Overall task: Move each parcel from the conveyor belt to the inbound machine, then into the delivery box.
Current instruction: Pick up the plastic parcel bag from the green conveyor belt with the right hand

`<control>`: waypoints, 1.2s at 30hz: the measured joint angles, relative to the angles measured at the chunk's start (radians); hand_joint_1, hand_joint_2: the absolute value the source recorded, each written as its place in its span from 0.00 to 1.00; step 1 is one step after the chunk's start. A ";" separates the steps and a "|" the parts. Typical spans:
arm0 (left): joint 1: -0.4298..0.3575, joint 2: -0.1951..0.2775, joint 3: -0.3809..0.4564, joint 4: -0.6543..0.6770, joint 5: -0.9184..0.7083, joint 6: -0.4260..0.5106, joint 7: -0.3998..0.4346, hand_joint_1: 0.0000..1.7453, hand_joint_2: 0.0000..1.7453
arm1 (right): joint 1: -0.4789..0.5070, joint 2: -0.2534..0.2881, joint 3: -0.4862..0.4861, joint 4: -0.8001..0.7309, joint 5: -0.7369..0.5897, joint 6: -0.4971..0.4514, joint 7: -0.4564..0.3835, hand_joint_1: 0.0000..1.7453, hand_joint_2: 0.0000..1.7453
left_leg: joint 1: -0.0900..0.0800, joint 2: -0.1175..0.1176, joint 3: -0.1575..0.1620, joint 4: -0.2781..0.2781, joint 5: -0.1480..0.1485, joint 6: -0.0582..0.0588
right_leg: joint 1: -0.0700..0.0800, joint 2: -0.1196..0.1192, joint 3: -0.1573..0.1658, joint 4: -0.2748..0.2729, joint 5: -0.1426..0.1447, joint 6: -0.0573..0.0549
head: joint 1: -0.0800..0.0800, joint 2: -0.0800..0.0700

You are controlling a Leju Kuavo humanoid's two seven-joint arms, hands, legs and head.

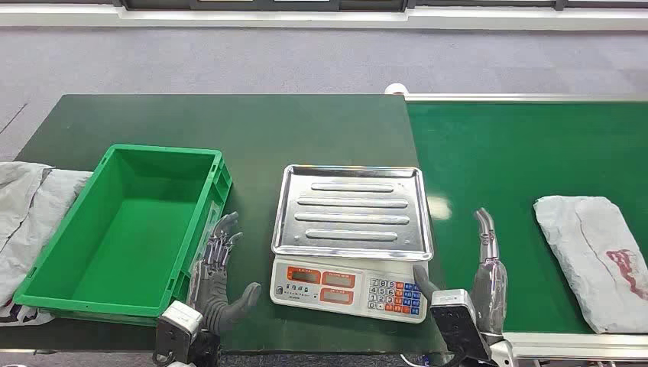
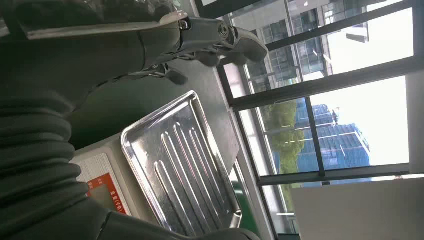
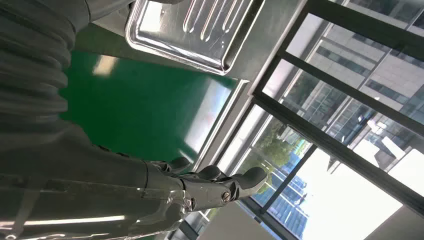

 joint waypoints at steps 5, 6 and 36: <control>-0.007 0.000 0.000 0.008 0.000 0.000 -0.001 0.00 1.00 | -0.004 -0.002 0.000 0.004 0.003 -0.003 0.001 0.00 1.00 | 0.000 0.000 0.000 0.000 0.000 0.000 | 0.000 0.000 0.000 0.000 0.000 0.000 | 0.000 0.000; -0.009 0.000 0.000 0.010 -0.002 0.000 -0.002 0.00 1.00 | -0.005 -0.002 0.000 0.005 0.004 -0.005 0.002 0.00 1.00 | 0.000 0.000 0.000 0.000 0.000 0.000 | 0.000 0.000 0.000 0.000 0.000 0.000 | 0.000 0.000; -0.064 -0.011 0.043 0.026 0.084 -0.049 -0.034 0.00 1.00 | -0.316 -0.148 -0.235 0.231 0.096 0.073 0.176 0.00 1.00 | -0.002 -0.002 0.000 0.001 0.001 0.002 | -0.002 -0.002 0.001 0.000 0.002 0.002 | 0.000 0.000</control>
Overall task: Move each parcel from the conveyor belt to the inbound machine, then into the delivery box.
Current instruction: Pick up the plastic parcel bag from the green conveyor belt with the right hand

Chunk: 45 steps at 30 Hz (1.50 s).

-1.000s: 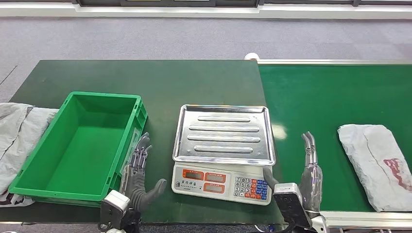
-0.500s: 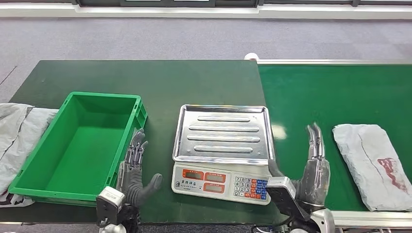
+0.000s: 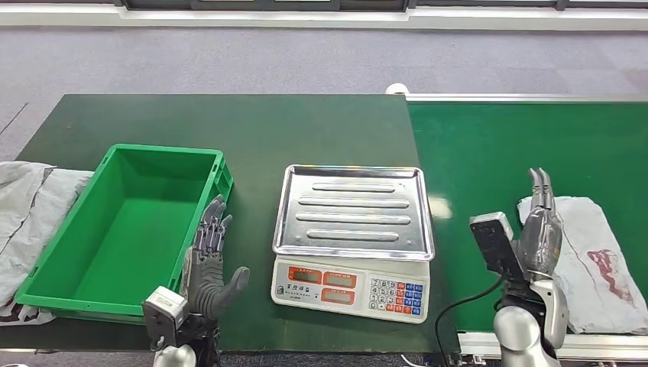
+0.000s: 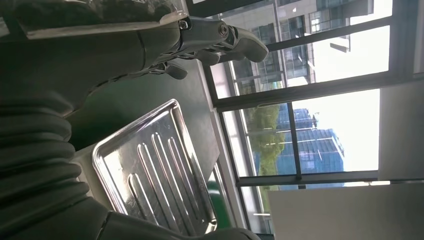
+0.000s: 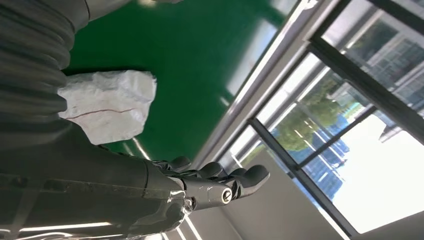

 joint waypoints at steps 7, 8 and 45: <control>-0.005 0.000 0.013 0.001 0.013 -0.006 0.006 0.00 1.00 | -0.074 -0.058 -0.130 0.201 -0.038 0.022 0.025 0.00 1.00 | 0.000 -0.001 0.000 0.000 0.000 0.000 | 0.000 -0.001 0.000 0.000 0.000 0.000 | 0.000 0.000; -0.005 0.000 0.013 0.002 0.013 -0.006 0.007 0.00 1.00 | -0.079 -0.065 -0.145 0.229 -0.038 0.022 0.034 0.00 1.00 | 0.000 -0.001 0.000 0.000 0.000 0.000 | 0.000 -0.001 0.000 0.000 0.000 0.000 | 0.000 0.000; -0.005 0.000 0.014 -0.003 -0.012 -0.003 0.053 0.00 1.00 | -0.120 -0.092 -0.303 0.690 0.323 0.206 0.419 1.00 1.00 | 0.000 0.001 0.006 0.000 -0.001 0.004 | 0.000 0.000 0.009 -0.004 0.000 0.002 | 0.000 0.000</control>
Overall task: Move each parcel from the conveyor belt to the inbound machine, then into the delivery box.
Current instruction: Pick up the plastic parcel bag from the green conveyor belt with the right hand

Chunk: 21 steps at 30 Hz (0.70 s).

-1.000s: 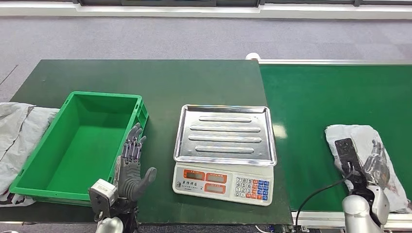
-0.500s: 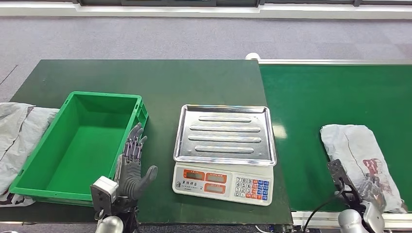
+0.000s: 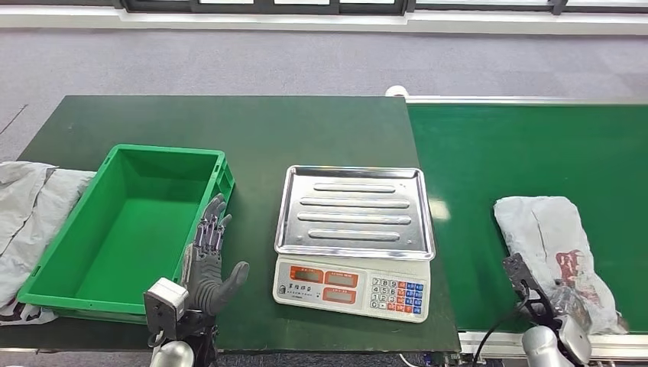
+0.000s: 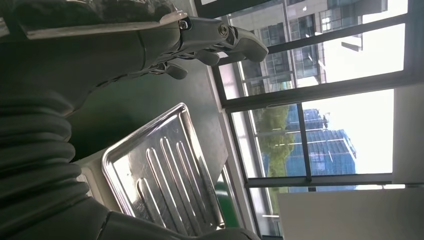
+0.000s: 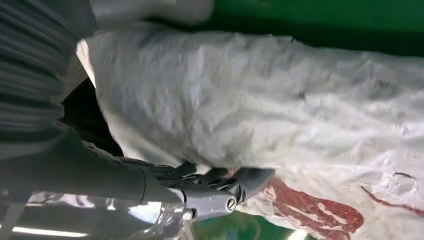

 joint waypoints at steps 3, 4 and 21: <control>-0.001 0.000 0.001 0.000 0.000 0.000 0.001 0.00 1.00 | -0.010 0.003 0.000 0.009 0.016 0.021 0.005 1.00 1.00 | 0.000 0.000 0.000 0.000 0.001 0.001 | 0.000 -0.001 0.000 0.000 0.001 0.001 | 0.000 0.000; -0.001 0.000 0.001 0.001 0.000 0.000 0.001 0.00 1.00 | -0.015 0.004 0.000 0.012 0.020 0.026 0.005 1.00 1.00 | 0.000 0.000 0.000 0.000 0.001 0.001 | 0.000 0.000 0.000 0.000 0.001 0.001 | 0.000 0.000; -0.008 0.000 0.001 0.014 0.004 0.005 0.000 0.00 1.00 | -0.022 0.021 0.000 -0.001 0.020 -0.006 -0.040 1.00 1.00 | 0.001 0.000 -0.001 0.000 0.000 0.001 | 0.001 0.000 0.000 0.000 0.000 0.001 | 0.000 0.000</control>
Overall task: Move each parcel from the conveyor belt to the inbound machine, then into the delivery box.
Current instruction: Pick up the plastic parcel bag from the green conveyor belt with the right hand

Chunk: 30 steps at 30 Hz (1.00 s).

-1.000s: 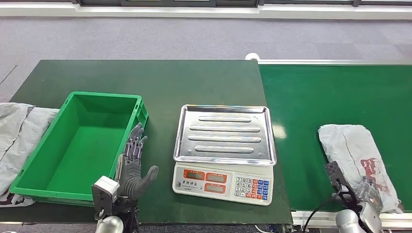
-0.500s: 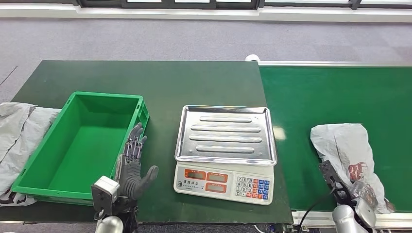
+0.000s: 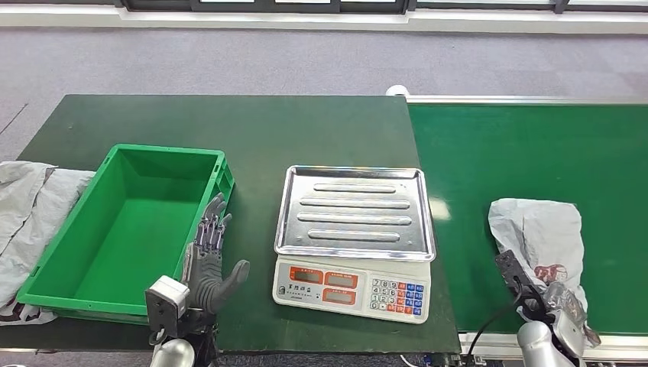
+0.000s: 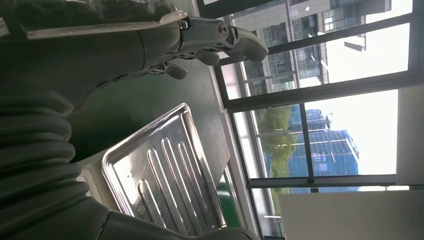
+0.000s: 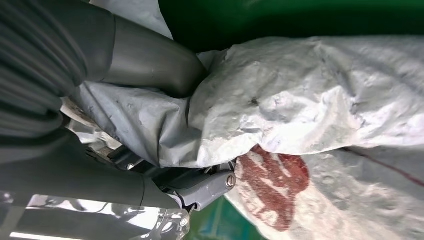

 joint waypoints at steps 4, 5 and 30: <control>0.009 0.000 0.000 -0.005 0.000 0.002 0.000 0.00 1.00 | 0.025 0.026 0.000 -0.075 -0.004 -0.005 -0.004 1.00 1.00 | 0.000 0.000 -0.001 0.000 0.000 0.000 | 0.000 0.000 -0.001 0.000 0.000 0.000 | 0.000 0.000; 0.011 0.000 0.000 -0.005 0.000 0.002 0.000 0.00 1.00 | 0.029 0.030 0.000 -0.089 -0.005 -0.008 -0.005 1.00 1.00 | 0.000 0.000 -0.001 0.000 0.000 0.000 | 0.000 0.000 -0.001 0.000 0.000 0.000 | 0.000 0.000; 0.021 0.000 0.000 -0.008 -0.002 0.017 -0.025 0.00 1.00 | 0.165 0.098 0.098 -0.734 -0.043 -0.129 -0.092 1.00 1.00 | -0.001 -0.001 -0.004 0.000 0.000 0.000 | -0.001 -0.001 -0.004 0.000 0.000 0.001 | 0.000 0.000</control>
